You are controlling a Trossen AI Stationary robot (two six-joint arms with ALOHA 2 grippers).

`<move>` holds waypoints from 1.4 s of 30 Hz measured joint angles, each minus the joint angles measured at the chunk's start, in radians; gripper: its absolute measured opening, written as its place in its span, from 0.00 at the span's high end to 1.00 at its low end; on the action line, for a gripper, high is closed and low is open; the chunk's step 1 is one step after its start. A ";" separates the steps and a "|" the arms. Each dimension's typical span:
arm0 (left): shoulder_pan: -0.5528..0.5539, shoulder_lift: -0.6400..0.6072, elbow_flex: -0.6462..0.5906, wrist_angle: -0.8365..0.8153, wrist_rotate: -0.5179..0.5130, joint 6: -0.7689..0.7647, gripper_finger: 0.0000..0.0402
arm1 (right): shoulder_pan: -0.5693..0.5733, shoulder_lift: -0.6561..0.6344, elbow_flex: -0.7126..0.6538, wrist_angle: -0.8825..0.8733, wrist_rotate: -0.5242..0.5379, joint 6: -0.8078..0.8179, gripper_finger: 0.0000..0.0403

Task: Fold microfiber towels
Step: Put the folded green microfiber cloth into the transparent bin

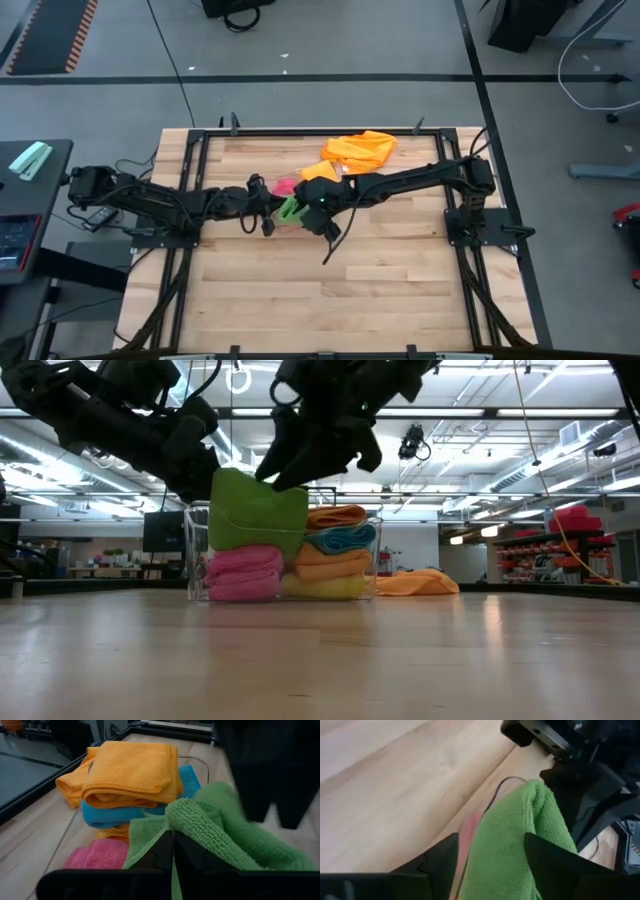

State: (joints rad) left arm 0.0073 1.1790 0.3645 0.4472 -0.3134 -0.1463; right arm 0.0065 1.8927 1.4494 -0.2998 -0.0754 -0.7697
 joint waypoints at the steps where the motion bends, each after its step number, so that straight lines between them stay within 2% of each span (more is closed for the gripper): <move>1: -0.002 0.000 0.000 0.000 0.000 0.000 0.94 | 0.004 -0.004 0.000 0.008 0.003 -0.007 0.38; 6: -0.005 0.000 0.000 -0.001 0.000 0.000 0.97 | 0.017 0.007 0.001 0.072 0.074 -0.055 0.26; 11: -0.011 0.000 0.000 -0.004 0.009 -0.003 0.98 | 0.011 0.011 0.000 0.097 0.113 -0.070 0.18; 14: -0.011 0.000 0.000 -0.003 0.032 -0.003 0.95 | -0.004 0.011 0.000 0.085 0.139 -0.051 0.17; 17: -0.012 0.000 0.000 0.001 0.051 -0.003 0.93 | -0.029 0.011 0.001 0.071 0.114 -0.017 0.17; 27: -0.012 0.000 0.000 0.014 0.056 0.001 0.98 | -0.075 0.041 0.001 0.030 0.034 0.033 0.19; 30: -0.012 0.000 0.000 0.009 0.056 0.001 0.95 | -0.087 0.069 0.000 0.036 0.007 0.041 0.25; 33: -0.012 0.000 0.000 0.002 0.056 0.002 0.94 | -0.092 0.086 0.001 0.048 0.020 0.055 0.34; 37: -0.012 -0.001 0.000 0.005 0.056 0.011 0.95 | -0.104 0.085 0.000 0.060 -0.020 0.098 0.52; 42: -0.010 -0.002 0.000 0.013 0.056 0.029 0.98 | -0.117 0.084 0.000 0.064 -0.089 0.117 0.78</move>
State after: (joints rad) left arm -0.0029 1.1770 0.3649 0.4607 -0.2573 -0.1170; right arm -0.1104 1.9766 1.4498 -0.2356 -0.1648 -0.6526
